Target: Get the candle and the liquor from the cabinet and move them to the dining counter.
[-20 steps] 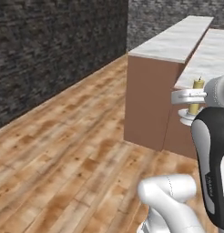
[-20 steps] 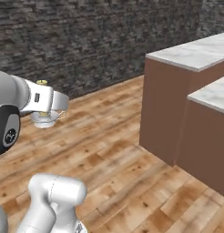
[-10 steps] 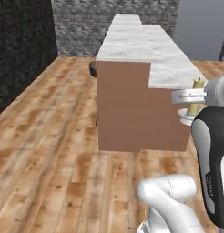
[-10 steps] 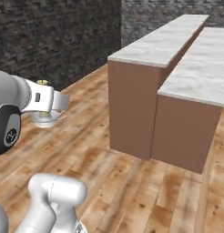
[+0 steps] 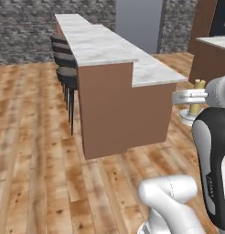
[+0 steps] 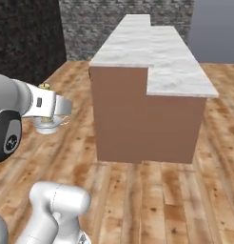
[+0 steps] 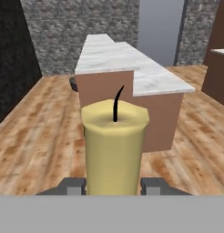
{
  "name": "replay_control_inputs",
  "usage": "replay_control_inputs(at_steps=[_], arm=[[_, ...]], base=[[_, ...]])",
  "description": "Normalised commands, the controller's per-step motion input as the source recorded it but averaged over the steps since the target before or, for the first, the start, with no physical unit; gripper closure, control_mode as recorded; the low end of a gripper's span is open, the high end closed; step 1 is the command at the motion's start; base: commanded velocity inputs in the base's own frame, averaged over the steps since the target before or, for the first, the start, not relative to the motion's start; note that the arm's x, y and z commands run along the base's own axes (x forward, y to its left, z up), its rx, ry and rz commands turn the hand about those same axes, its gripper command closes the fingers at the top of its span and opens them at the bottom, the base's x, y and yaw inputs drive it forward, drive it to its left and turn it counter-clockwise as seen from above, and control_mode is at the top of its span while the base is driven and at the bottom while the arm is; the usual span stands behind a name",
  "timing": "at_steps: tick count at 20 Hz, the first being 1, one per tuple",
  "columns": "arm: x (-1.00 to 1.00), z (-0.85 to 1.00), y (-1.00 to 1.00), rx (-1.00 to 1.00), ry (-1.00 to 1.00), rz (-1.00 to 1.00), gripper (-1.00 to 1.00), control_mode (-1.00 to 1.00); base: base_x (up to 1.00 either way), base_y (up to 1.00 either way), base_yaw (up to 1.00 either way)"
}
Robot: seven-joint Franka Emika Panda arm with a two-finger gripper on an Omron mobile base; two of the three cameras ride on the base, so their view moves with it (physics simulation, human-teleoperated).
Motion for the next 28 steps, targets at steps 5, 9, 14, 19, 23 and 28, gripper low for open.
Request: replay_control_inputs(at_steps=[5, 9, 14, 19, 23, 28], arm=[[0.00, 0.00, 0.00, 0.00, 0.00, 0.00, 1.00, 1.00], [0.00, 0.00, 0.00, 0.00, 0.00, 0.00, 1.00, 1.00], [0.00, 0.00, 0.00, 0.00, 0.00, 0.00, 1.00, 1.00], [0.00, 0.00, 0.00, 0.00, 0.00, 0.00, 1.00, 1.00], [0.00, 0.00, 0.00, 0.00, 0.00, 0.00, 1.00, 1.00], [0.00, 0.00, 0.00, 0.00, 0.00, 0.00, 1.00, 1.00]], base=[[0.26, 1.00, -0.55], [0.33, 1.00, -0.47], [0.53, 1.00, -0.33], [0.41, 1.00, -0.23], [0.16, 1.00, -0.20], [0.13, 1.00, -0.20]])
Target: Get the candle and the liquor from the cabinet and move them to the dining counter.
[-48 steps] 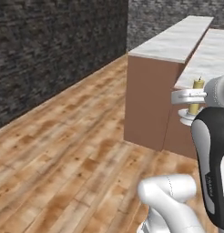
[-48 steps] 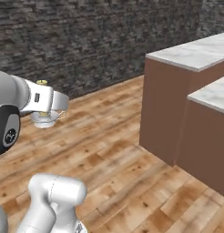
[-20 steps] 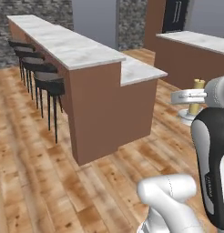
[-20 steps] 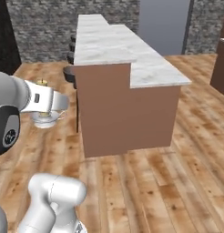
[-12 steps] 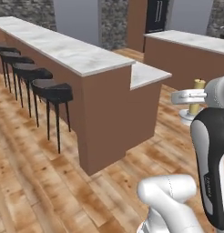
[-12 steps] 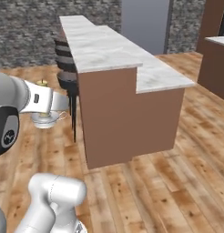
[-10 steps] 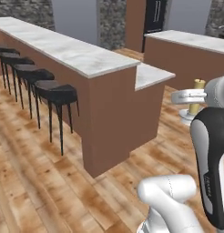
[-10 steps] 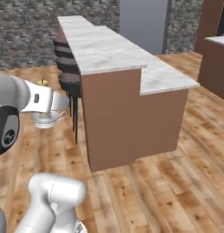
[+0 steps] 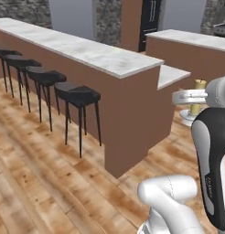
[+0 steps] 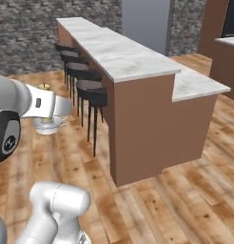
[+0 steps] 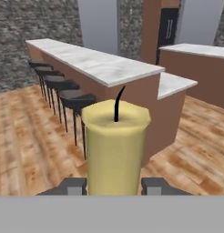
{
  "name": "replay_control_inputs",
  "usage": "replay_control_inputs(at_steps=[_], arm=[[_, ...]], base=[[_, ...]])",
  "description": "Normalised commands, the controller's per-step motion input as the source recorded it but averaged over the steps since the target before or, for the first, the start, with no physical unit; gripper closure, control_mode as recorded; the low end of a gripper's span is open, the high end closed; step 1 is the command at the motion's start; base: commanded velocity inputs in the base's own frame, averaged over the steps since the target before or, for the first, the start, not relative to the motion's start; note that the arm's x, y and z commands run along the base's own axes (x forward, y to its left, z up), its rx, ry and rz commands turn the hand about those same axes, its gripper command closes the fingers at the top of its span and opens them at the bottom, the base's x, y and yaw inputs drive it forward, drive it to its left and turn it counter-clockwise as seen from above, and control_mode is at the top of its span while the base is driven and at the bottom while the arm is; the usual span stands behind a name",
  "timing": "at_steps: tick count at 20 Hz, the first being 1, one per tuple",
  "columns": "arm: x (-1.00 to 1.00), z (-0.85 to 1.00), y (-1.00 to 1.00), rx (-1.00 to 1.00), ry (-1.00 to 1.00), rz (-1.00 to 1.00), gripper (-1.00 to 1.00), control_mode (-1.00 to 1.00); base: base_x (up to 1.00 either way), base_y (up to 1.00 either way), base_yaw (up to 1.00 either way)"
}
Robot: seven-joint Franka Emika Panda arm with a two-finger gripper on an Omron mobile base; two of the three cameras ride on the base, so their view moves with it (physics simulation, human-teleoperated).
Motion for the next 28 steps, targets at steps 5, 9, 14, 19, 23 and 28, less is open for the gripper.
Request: replay_control_inputs(at_steps=[5, 9, 14, 19, 23, 28], arm=[[0.00, 0.00, 0.00, 0.00, 0.00, 0.00, 1.00, 1.00], [0.00, 0.00, 0.00, 0.00, 0.00, 0.00, 1.00, 1.00], [0.00, 0.00, 0.00, 0.00, 0.00, 0.00, 1.00, 1.00], [0.00, 0.00, 0.00, 0.00, 0.00, 0.00, 1.00, 1.00], [0.00, 0.00, 0.00, 0.00, 0.00, 0.00, 1.00, 1.00], [0.00, 0.00, 0.00, 0.00, 0.00, 0.00, 1.00, 1.00]], base=[[0.47, 1.00, -0.25], [0.71, 1.00, -0.29], [0.85, 1.00, -0.31], [0.86, 1.00, -0.31], [0.83, 1.00, -0.32], [0.78, 1.00, -0.32]])
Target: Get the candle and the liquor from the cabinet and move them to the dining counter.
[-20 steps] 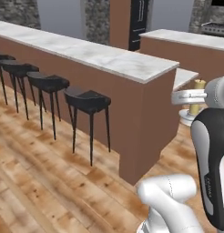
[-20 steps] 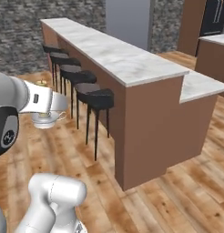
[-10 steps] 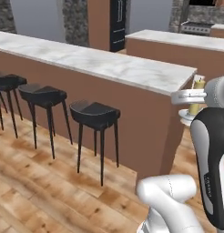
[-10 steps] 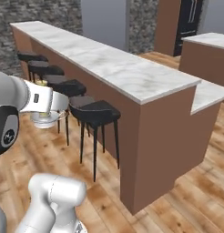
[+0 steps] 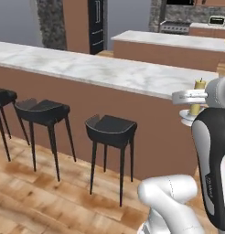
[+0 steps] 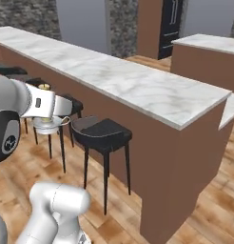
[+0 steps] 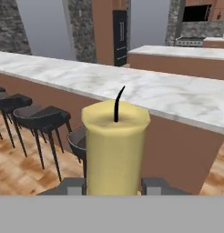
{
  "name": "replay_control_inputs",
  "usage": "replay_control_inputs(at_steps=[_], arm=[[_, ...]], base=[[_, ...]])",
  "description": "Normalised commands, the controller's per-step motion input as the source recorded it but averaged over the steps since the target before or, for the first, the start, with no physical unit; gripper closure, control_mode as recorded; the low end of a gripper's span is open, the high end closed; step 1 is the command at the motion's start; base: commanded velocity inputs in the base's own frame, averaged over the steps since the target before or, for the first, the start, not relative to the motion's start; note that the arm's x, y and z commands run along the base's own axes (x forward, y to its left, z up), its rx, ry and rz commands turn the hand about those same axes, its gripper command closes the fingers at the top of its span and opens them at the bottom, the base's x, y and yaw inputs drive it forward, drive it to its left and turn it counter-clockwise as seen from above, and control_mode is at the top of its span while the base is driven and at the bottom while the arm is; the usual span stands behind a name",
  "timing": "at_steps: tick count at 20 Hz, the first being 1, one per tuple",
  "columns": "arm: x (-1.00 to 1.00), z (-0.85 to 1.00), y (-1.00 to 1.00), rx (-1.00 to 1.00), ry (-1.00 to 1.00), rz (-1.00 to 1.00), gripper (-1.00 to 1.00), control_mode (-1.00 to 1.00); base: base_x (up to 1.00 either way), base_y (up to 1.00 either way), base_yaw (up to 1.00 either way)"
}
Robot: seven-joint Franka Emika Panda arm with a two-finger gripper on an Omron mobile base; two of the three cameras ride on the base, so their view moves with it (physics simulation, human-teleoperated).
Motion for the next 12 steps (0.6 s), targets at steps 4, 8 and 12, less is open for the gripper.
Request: replay_control_inputs(at_steps=[4, 8, 12], arm=[[0.00, 0.00, 0.00, 0.00, 0.00, 0.00, 1.00, 1.00], [0.00, 0.00, 0.00, 0.00, 0.00, 0.00, 1.00, 1.00], [0.00, 0.00, 0.00, 0.00, 0.00, 0.00, 1.00, 1.00]], base=[[0.65, 1.00, -0.32], [0.56, 1.00, -0.32], [0.44, 1.00, -0.38]])
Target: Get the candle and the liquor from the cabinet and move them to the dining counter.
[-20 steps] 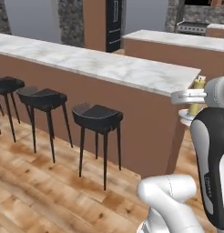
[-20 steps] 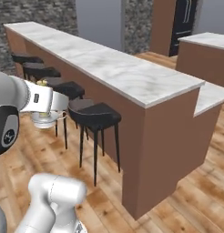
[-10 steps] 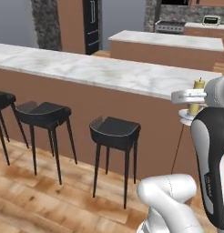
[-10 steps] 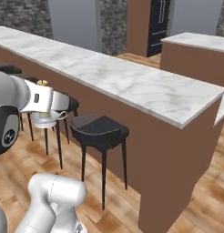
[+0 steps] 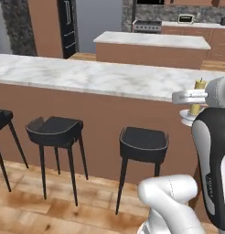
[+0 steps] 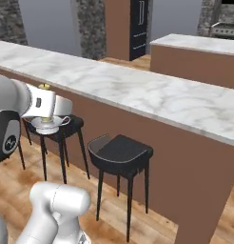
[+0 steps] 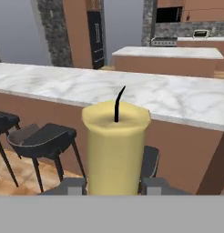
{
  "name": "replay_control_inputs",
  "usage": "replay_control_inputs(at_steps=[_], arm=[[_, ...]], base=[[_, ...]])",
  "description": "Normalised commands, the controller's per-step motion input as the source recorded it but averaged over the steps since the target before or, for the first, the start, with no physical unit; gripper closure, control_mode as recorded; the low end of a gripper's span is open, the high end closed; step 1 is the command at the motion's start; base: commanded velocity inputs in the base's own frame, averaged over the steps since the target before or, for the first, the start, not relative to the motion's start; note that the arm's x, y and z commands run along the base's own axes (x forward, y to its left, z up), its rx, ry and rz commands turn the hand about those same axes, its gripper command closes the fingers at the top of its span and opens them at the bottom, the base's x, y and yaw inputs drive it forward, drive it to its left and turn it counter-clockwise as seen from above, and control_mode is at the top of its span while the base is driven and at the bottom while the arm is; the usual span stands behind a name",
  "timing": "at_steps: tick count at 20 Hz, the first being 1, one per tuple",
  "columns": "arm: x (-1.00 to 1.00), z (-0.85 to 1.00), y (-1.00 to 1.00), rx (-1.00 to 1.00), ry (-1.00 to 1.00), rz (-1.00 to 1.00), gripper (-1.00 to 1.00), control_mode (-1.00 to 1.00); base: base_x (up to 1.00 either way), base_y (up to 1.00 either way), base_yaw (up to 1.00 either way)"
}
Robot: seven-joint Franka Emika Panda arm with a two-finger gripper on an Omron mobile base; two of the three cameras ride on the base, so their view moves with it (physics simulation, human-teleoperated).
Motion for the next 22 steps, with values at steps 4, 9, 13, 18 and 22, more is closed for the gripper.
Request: replay_control_inputs(at_steps=[4, 9, 13, 18, 22], arm=[[0.00, 0.00, 0.00, 0.00, 0.00, 0.00, 1.00, 1.00], [0.00, 0.00, 0.00, 0.00, 0.00, 0.00, 1.00, 1.00], [0.00, 0.00, 0.00, 0.00, 0.00, 0.00, 1.00, 1.00], [0.00, 0.00, 0.00, 0.00, 0.00, 0.00, 1.00, 1.00], [0.00, 0.00, 0.00, 0.00, 0.00, 0.00, 1.00, 1.00]], base=[[0.28, 1.00, -0.49], [0.29, 1.00, -0.53], [0.28, 1.00, -0.51], [0.29, 1.00, -0.38], [0.39, 1.00, -0.18]])
